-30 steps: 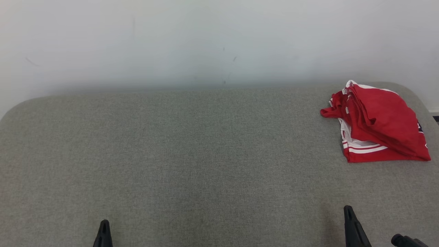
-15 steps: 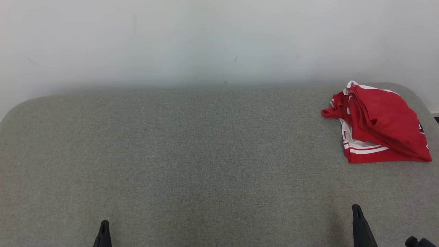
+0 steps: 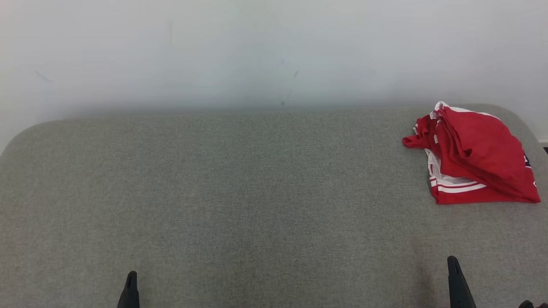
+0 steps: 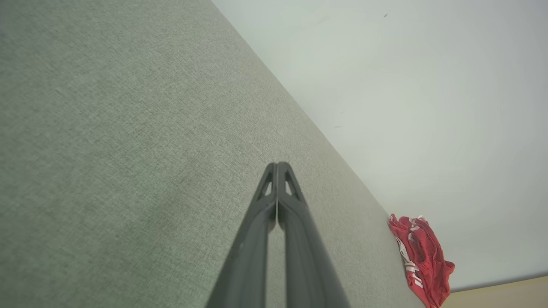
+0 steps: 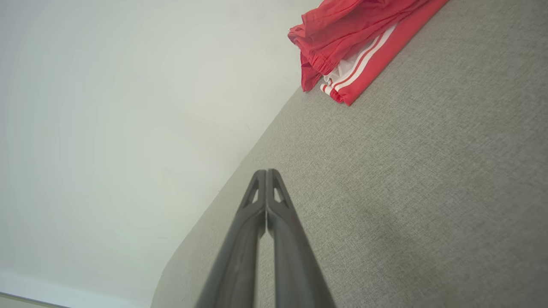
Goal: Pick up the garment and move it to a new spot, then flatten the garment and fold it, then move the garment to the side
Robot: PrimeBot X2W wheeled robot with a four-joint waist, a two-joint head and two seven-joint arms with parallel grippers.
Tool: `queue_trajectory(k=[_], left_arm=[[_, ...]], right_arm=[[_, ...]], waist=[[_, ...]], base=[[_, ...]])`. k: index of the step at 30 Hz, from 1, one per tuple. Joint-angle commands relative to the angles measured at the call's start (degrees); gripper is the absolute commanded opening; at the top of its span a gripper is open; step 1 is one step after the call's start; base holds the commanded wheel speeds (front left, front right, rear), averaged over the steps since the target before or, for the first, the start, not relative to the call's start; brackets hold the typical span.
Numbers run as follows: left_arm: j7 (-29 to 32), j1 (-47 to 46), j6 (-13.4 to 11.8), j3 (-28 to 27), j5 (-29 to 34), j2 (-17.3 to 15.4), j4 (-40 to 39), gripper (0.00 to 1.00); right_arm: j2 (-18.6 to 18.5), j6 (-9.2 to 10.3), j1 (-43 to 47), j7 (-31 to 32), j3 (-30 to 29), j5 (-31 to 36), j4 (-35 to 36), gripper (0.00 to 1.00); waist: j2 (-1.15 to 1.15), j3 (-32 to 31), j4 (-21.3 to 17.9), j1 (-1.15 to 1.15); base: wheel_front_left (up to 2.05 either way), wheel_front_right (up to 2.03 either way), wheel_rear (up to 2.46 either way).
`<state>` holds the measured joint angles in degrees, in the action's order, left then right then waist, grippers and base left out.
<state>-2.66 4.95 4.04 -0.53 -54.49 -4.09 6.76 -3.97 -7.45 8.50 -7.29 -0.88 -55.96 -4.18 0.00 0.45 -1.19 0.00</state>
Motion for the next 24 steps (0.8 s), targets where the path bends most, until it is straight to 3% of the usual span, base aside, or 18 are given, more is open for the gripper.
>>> queue_trajectory(k=[1,24], left_arm=[[0.55,-1.02,0.27,-0.32,-2.27,-0.42,-0.89,0.00],[4.75,-1.73,1.58,-1.05,-16.46,-0.51,-1.25,0.00]], right_arm=[[-0.31,-0.03,0.45,0.30,-0.31,-2.07,1.28,0.00],[-0.11,-0.04,2.14,3.19,-1.77,-15.88,4.36,0.00]], waist=[[0.00,-0.01,0.02,0.00],[0.00,-0.11,0.37,0.00]], base=[[0.00,0.00,0.00],[0.00,0.00,0.00]])
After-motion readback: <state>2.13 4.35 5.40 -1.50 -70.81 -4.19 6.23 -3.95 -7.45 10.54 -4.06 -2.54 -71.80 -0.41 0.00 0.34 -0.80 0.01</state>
